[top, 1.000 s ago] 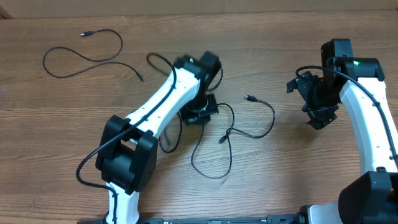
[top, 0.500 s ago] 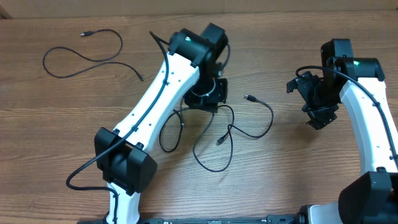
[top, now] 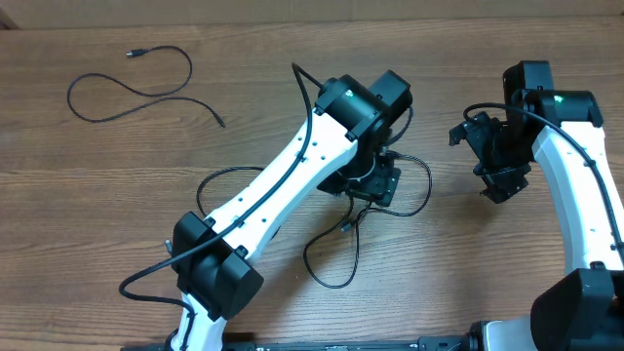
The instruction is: Untangle cables
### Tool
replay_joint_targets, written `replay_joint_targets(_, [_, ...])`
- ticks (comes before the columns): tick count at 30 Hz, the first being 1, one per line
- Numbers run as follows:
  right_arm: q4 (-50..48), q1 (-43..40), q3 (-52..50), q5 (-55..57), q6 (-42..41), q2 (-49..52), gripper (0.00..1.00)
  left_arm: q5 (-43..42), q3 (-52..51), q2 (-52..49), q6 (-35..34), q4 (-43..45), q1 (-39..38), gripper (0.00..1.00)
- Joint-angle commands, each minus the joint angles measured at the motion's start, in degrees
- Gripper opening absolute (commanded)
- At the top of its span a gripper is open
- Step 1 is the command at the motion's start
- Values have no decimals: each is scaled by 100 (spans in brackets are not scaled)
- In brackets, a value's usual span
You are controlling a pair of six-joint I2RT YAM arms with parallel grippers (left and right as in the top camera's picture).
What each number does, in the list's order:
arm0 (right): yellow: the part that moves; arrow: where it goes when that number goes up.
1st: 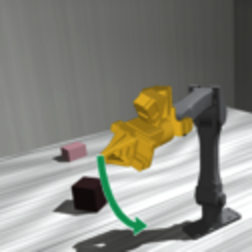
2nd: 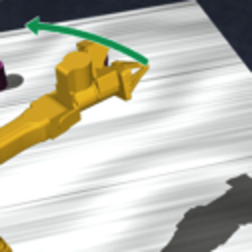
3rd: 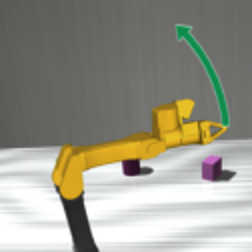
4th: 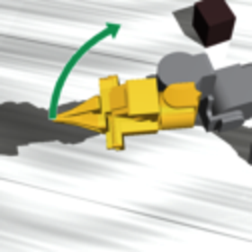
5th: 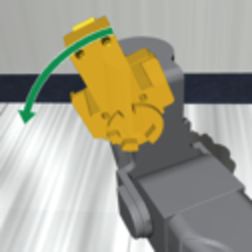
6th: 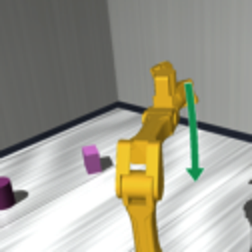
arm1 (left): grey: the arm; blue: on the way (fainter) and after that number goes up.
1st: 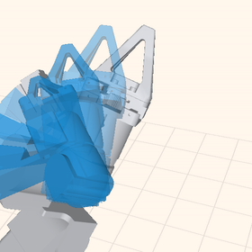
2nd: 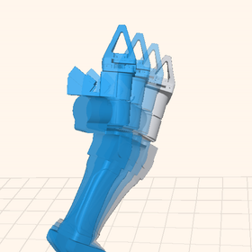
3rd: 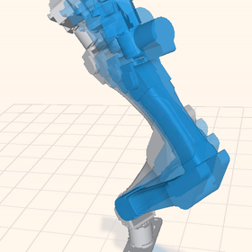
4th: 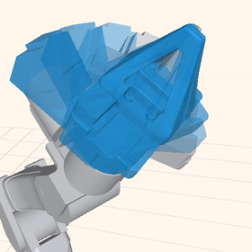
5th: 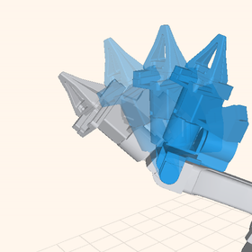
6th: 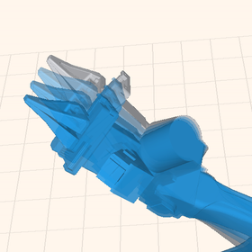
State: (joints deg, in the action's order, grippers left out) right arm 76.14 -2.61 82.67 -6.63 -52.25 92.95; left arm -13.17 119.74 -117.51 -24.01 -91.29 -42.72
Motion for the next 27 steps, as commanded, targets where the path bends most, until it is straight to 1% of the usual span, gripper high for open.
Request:
replay_joint_targets(1, [0,-13,96,13,24,-50,100,229,116,20,-44,-245,337,83])
replay_joint_targets(3, [0,-13,96,13,24,-50,100,389,116,20,-107,-442,520,84])
replay_joint_targets(4, [0,-13,96,13,24,-50,100,595,116,20,-258,-555,640,84])
replay_joint_targets(5, [0,-13,96,13,24,-50,100,678,68,20,-293,-555,846,86])
replay_joint_targets(6, [0,-13,96,13,24,-50,100,684,24,20,-293,-555,1045,88])
replay_joint_targets(9, [0,-13,96,13,24,-50,100,763,-87,20,-273,-555,1307,89])
replay_joint_targets(11, [0,-13,96,13,24,-50,100,586,-240,28,-72,-555,1528,89])
replay_joint_targets(13, [0,-13,96,13,24,-50,100,424,-308,33,9,-557,1587,92])
replay_joint_targets(15, [0,-13,96,13,24,-50,100,337,-345,42,2,-557,1604,100])
replay_joint_targets(20, [0,-13,96,13,24,-50,100,295,-413,269,2,-557,1532,100])
replay_joint_targets(24, [0,-13,96,13,24,-50,100,278,-562,837,-46,-555,1453,100])
replay_joint_targets(27, [0,-13,96,13,24,-50,100,330,-706,1517,-142,-555,1412,99])
